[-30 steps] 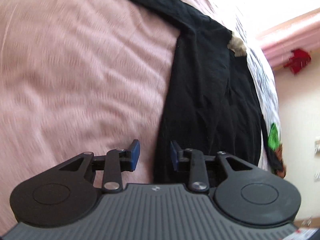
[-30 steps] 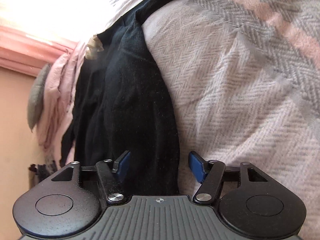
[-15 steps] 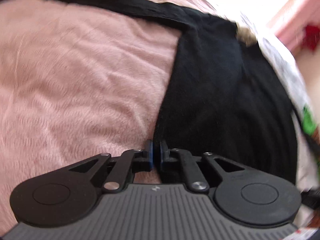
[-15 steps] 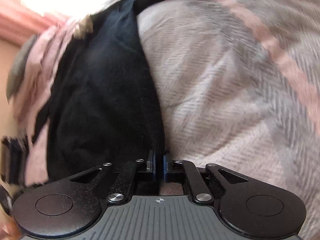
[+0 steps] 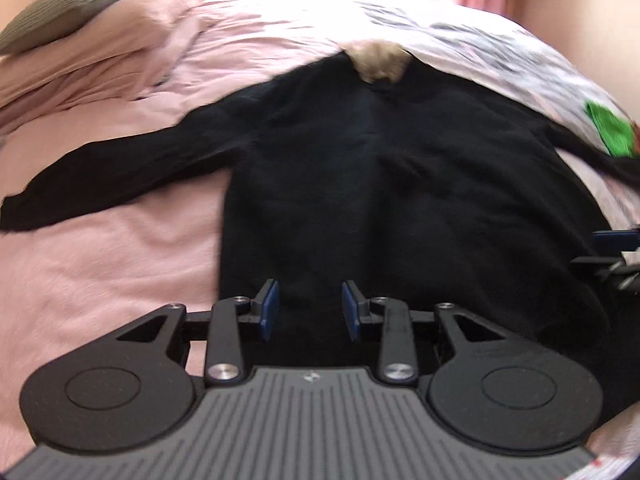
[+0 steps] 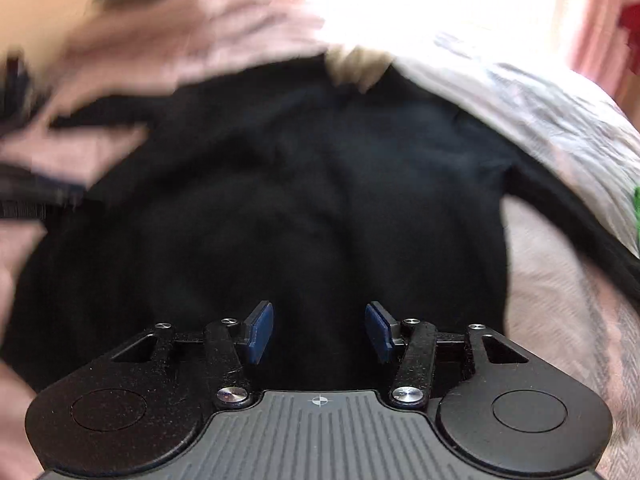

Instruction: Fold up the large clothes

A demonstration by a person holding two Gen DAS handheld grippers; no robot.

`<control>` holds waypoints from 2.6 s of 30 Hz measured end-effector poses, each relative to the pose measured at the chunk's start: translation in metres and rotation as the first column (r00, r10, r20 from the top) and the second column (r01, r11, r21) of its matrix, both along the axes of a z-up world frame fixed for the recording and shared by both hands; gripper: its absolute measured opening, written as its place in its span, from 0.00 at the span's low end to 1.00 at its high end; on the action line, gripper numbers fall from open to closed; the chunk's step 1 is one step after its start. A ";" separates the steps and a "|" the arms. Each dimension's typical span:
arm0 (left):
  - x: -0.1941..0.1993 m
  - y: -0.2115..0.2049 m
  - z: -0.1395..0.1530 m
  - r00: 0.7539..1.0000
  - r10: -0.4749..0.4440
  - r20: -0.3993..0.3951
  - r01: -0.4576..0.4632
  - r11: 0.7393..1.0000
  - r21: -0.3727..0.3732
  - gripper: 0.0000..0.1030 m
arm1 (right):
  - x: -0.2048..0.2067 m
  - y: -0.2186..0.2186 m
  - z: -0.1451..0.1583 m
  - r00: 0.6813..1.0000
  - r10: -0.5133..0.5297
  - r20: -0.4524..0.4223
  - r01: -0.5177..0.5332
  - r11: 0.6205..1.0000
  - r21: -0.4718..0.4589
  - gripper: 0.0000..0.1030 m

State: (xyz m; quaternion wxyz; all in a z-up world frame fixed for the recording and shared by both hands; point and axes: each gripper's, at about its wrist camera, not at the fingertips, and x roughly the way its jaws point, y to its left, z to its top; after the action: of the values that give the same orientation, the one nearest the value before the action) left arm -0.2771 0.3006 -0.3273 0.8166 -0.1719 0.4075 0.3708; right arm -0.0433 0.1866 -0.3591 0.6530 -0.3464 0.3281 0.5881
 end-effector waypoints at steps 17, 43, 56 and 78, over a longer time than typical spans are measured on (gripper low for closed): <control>-0.068 -0.066 -0.005 0.996 0.006 -0.087 -0.019 0.987 -0.157 0.29 | 0.006 -0.078 0.011 0.983 -0.177 -0.051 0.170 0.978 -0.119 0.48; -0.047 -0.204 0.237 0.976 0.210 -0.065 -0.215 0.974 -0.072 0.56 | 0.005 -0.177 0.263 0.949 -0.200 -0.243 0.202 0.979 -0.018 0.54; -0.068 -0.246 0.259 0.976 0.189 -0.109 -0.197 0.978 -0.070 0.60 | -0.016 -0.209 0.268 0.950 -0.203 -0.238 0.198 0.979 -0.043 0.55; -0.063 -0.255 0.269 0.984 0.140 -0.110 -0.146 0.988 -0.057 0.62 | -0.020 -0.222 0.271 0.950 -0.215 -0.226 0.208 0.977 -0.052 0.55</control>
State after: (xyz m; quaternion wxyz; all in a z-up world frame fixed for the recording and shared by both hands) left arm -0.3399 0.0456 -0.0586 0.7593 -0.2072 0.4484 0.4237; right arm -0.0630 -0.0353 -0.0878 0.6650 -0.2478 0.4448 0.5463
